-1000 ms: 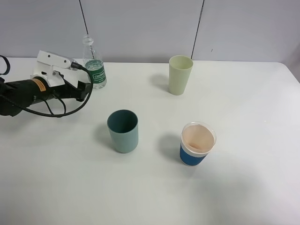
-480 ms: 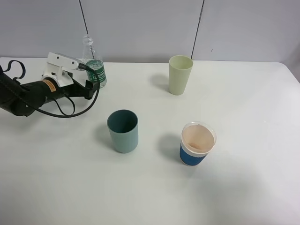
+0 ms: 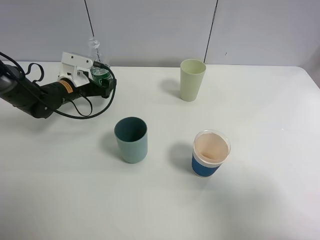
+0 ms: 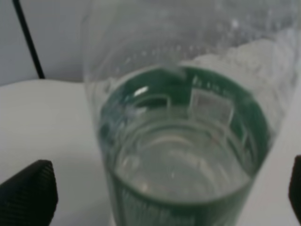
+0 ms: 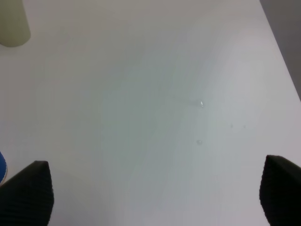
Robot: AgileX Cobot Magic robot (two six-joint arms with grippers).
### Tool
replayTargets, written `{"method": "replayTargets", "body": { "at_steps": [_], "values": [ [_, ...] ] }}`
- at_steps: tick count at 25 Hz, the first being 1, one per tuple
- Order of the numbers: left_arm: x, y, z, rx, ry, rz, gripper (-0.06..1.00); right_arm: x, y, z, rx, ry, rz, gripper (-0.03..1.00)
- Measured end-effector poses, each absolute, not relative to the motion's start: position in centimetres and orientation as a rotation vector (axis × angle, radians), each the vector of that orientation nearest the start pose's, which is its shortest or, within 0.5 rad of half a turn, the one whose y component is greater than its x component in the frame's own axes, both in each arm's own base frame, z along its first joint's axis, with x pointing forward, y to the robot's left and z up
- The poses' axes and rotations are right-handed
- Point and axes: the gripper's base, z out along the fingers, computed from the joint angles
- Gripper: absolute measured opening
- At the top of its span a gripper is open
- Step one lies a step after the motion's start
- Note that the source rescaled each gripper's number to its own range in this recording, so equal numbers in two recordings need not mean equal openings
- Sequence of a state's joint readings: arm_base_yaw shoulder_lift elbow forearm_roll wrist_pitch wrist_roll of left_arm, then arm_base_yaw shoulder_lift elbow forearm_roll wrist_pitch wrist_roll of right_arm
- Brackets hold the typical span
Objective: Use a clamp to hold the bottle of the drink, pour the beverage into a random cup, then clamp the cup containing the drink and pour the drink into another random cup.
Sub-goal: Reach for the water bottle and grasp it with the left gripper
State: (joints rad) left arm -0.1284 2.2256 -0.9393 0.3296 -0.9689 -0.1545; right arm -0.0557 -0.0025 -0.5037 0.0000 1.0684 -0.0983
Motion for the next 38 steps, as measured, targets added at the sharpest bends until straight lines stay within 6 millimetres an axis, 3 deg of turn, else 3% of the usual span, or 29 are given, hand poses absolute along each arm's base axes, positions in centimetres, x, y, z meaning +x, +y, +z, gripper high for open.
{"method": "replayTargets", "body": {
  "at_steps": [17,18,20,22,23,32,38],
  "values": [
    [41.7,-8.4,6.6,0.287,1.764,-0.363,0.99,-0.6,0.0,27.8,-0.044,2.046,-0.096,0.67],
    [41.7,-8.4,6.5,0.286,1.768,-0.363,0.93,-0.6,0.0,27.8,-0.044,2.046,-0.096,0.67],
    [41.7,-8.3,6.4,0.288,1.777,-0.361,0.66,-0.6,0.0,27.8,-0.044,2.046,-0.096,0.67],
    [41.7,-8.3,6.3,0.290,1.793,-0.357,0.17,-0.6,0.0,27.8,-0.044,2.046,-0.096,0.67],
    [41.7,-8.3,6.3,0.290,1.798,-0.355,0.02,-0.6,0.0,27.8,-0.044,2.046,-0.096,0.67],
    [41.9,-8.1,6.3,0.246,1.814,-0.338,0.03,-0.6,0.0,27.8,-0.044,2.046,-0.096,0.67],
    [41.8,-9.2,7.4,0.232,1.877,-0.258,0.03,-0.6,0.0,27.8,-0.044,2.046,-0.096,0.67]
  ]
}}
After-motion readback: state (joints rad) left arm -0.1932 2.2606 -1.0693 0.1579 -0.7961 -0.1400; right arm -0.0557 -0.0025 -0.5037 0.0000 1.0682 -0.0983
